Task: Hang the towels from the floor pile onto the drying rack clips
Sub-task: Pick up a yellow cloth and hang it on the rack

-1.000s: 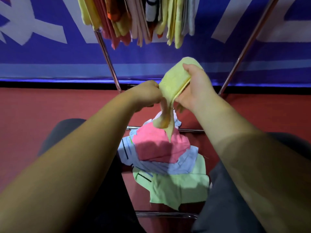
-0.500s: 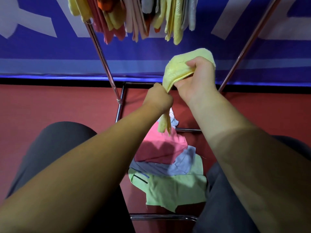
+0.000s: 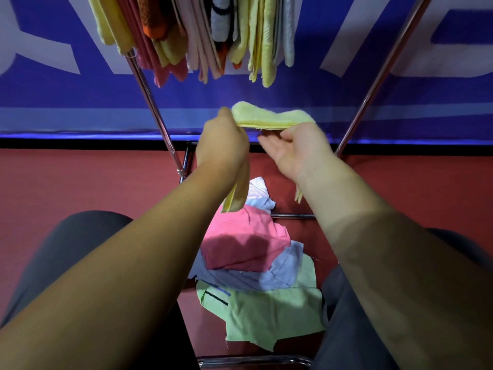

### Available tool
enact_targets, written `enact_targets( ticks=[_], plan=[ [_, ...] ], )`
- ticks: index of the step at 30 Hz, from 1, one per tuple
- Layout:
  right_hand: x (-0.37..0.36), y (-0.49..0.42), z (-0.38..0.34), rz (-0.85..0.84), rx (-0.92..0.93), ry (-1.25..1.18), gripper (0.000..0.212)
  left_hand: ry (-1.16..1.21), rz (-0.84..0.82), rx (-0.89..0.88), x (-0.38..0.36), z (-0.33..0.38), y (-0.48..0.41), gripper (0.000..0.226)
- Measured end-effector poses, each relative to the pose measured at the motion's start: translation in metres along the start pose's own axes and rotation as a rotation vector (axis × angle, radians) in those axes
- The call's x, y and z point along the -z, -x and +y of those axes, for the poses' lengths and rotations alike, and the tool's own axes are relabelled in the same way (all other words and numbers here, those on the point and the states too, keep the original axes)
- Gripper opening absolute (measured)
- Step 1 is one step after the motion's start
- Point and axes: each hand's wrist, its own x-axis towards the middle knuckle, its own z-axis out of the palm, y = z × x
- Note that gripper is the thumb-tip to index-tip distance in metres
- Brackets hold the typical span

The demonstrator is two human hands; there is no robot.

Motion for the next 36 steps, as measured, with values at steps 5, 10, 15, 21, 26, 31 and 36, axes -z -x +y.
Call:
enact_targets(
  ticks=[5, 10, 15, 21, 26, 31, 36],
  plan=[
    [0.003, 0.006, 0.021, -0.015, -0.165, 0.599, 0.016, -0.034, 0.046, -0.156, 0.012, 0.004, -0.002, 0.014],
    [0.008, 0.008, 0.025, 0.105, -0.187, 1.144, 0.034, -0.139, 0.016, -0.276, 0.013, 0.011, 0.003, 0.01],
    [0.008, -0.011, 0.024, 0.276, 0.223, 1.309, 0.058, -0.145, -0.014, -0.302, 0.02, 0.013, 0.005, 0.017],
    [0.01, -0.016, 0.021, 0.117, 0.469, 1.46, 0.029, -0.157, -0.038, -0.232, 0.035, 0.009, 0.006, 0.022],
    [0.001, 0.007, 0.012, 0.119, 0.572, 1.427, 0.026, -0.18, -0.087, -0.156, 0.058, 0.014, 0.014, 0.021],
    [-0.011, 0.042, -0.011, 0.124, 0.645, 1.358, 0.02, -0.264, -0.076, -0.196, 0.093, 0.038, 0.017, 0.013],
    [-0.03, 0.086, -0.056, 0.166, 0.777, 1.354, 0.02, -0.279, -0.046, -0.246, 0.133, 0.08, 0.022, 0.012]
  ],
)
